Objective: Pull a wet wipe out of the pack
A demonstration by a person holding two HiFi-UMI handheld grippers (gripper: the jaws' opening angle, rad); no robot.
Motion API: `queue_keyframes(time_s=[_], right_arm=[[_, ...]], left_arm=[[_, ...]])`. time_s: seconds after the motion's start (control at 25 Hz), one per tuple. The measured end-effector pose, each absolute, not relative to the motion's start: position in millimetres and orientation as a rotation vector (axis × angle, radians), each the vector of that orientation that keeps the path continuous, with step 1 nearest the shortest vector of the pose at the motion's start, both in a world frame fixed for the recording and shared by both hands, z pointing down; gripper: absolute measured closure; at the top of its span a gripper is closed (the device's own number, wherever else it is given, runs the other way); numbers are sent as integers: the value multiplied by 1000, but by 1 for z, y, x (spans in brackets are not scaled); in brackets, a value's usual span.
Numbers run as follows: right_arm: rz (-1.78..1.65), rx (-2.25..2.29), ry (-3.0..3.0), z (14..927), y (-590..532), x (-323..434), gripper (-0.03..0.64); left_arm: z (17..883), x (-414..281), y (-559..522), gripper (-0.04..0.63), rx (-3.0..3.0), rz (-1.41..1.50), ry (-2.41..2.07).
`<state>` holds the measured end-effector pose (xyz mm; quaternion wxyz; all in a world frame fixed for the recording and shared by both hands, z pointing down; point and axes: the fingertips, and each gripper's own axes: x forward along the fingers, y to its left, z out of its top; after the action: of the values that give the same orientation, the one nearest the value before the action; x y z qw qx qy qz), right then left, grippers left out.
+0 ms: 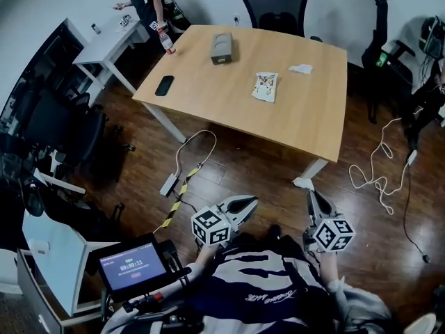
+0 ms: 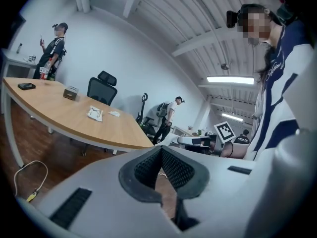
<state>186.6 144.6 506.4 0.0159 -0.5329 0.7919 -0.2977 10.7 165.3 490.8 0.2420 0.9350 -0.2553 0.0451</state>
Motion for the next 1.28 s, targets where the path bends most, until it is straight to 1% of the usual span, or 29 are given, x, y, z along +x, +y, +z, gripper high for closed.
queue_keyframes(time_s=[0.2, 0.44, 0.72, 1.28], right_arm=[[-910, -1625, 2496, 501, 154, 148, 607], [-875, -1652, 2519, 495, 174, 127, 607], [-869, -1696, 2529, 494, 203, 119, 607], [-855, -1663, 2582, 492, 194, 112, 608]], left_arm=[[494, -31, 175, 592, 2512, 88, -783], [494, -55, 186, 592, 2490, 48, -804], [501, -64, 211, 592, 2483, 41, -767], [505, -76, 202, 592, 2449, 6, -834]])
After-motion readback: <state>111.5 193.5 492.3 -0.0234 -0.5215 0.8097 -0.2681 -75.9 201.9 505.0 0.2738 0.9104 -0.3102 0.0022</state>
